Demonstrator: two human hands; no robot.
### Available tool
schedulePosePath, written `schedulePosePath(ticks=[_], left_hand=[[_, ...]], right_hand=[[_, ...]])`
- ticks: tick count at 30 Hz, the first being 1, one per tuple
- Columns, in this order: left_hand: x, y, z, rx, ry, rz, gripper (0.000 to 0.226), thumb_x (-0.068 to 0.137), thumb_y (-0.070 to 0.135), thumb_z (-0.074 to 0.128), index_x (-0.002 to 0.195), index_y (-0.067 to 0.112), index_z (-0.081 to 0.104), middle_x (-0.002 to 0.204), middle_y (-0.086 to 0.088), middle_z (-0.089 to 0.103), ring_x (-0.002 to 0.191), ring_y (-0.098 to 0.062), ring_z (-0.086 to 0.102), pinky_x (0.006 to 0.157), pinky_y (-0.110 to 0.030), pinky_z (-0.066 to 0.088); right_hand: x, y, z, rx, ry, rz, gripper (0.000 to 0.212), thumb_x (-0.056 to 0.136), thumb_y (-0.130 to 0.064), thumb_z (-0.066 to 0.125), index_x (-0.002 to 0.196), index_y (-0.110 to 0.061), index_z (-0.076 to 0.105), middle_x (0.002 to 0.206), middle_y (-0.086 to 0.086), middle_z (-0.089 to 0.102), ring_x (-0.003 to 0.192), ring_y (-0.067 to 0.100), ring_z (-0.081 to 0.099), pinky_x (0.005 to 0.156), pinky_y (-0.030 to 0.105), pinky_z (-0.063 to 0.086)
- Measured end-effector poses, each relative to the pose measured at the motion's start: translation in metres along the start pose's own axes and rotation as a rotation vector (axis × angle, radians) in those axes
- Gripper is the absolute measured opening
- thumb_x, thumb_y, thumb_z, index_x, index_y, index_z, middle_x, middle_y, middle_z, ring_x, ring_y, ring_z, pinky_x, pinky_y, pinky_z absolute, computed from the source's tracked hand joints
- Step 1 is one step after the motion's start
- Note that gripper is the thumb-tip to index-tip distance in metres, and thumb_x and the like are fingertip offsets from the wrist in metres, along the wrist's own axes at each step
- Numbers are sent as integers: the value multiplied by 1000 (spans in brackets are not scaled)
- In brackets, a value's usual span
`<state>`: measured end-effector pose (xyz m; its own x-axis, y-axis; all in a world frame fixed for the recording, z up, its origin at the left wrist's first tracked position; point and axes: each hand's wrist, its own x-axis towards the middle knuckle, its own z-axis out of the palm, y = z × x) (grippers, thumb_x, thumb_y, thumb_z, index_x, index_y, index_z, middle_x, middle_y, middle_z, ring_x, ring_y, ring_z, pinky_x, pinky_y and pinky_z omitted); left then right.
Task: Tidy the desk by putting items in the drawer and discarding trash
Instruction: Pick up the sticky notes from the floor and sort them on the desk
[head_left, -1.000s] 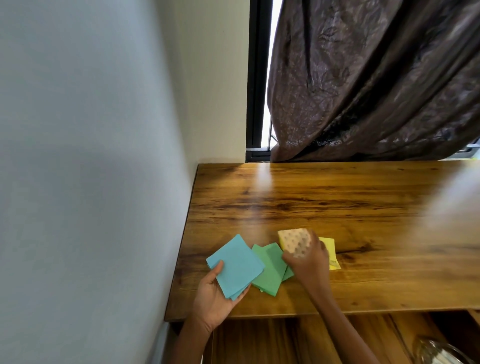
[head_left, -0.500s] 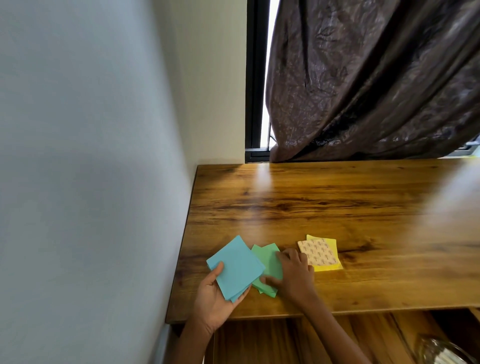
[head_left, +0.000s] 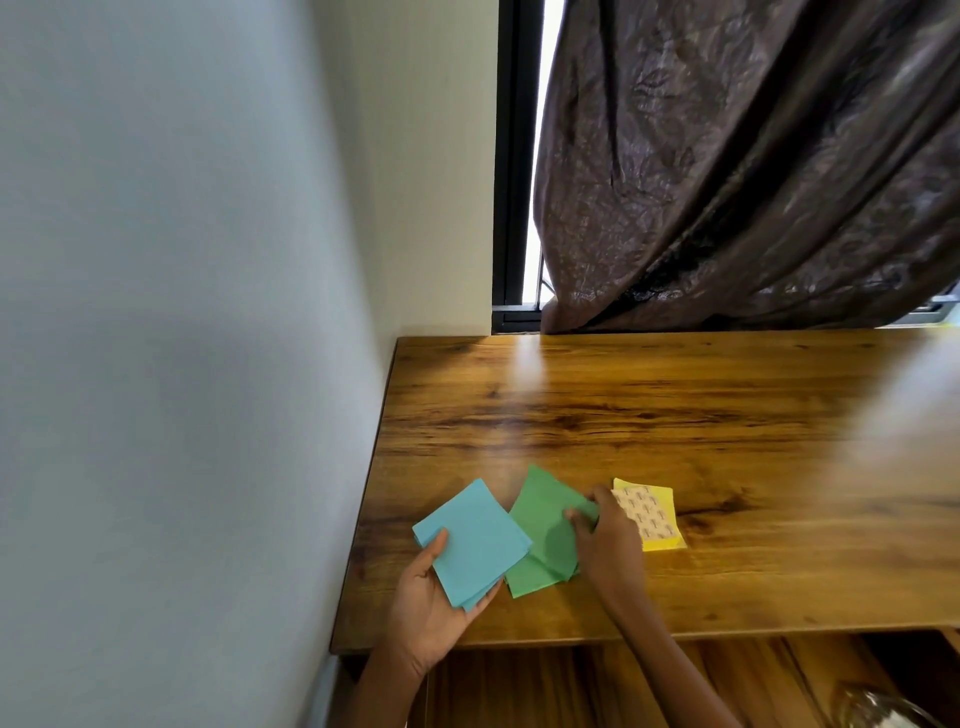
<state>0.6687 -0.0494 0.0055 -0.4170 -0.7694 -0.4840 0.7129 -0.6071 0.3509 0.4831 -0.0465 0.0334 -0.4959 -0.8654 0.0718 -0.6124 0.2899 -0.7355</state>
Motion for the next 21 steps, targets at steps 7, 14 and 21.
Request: schedulePosePath(ticks=[7, 14, 21], left_hand=[[3, 0, -1, -16, -4, -1, 74, 66, 23, 79, 131, 8, 47, 122, -22, 62, 116, -38, 55, 97, -51, 43], [1, 0, 7, -37, -20, 1, 71, 62, 42, 78, 122, 11, 58, 114, -20, 66, 107, -36, 61, 93, -50, 46], [-1, -5, 10, 32, -4, 42, 23, 92, 12, 46, 112, 8, 56, 98, -20, 71, 87, -31, 70, 81, -49, 51]], right_hand=[[-7, -30, -15, 570, 211, -14, 28, 91, -22, 57, 116, -15, 48, 101, -2, 59, 82, 2, 58, 53, 14, 47], [-35, -37, 28, 378, -147, -84, 30, 89, -19, 61, 110, -29, 42, 102, -15, 53, 90, -2, 53, 63, 10, 45], [-31, -27, 34, 147, -97, -193, 10, 89, -28, 58, 98, -24, 53, 95, -10, 55, 91, 6, 52, 70, 17, 45]])
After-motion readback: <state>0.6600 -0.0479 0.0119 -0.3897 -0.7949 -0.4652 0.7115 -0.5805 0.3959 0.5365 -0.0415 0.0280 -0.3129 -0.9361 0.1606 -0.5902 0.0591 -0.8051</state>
